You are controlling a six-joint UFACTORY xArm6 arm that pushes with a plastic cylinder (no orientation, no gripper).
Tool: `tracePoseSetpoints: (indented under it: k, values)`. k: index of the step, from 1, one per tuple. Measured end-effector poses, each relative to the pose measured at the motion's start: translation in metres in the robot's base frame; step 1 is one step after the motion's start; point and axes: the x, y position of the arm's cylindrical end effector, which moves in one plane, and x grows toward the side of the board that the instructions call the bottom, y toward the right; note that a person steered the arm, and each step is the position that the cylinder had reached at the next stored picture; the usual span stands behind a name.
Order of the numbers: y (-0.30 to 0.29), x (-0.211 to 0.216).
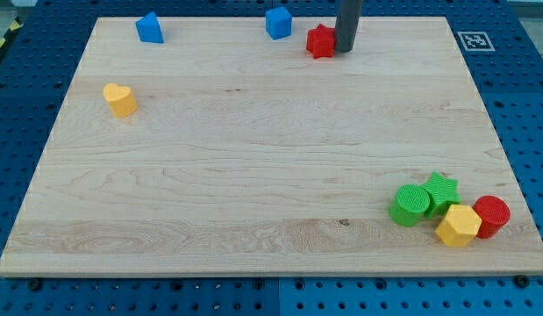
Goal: Place the red star to the bottom right of the blue cube
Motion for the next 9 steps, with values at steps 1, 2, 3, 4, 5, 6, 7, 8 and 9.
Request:
tracePoseSetpoints:
  k: [1, 2, 3, 4, 5, 6, 7, 8, 9]
  values:
    - [0.0, 0.001]
    - [-0.009, 0.0]
    - [-0.039, 0.0]
    - [-0.046, -0.001]
    - [-0.039, 0.026]
    - [-0.037, 0.114]
    - [-0.052, 0.177]
    - [-0.105, 0.206]
    - [-0.174, 0.208]
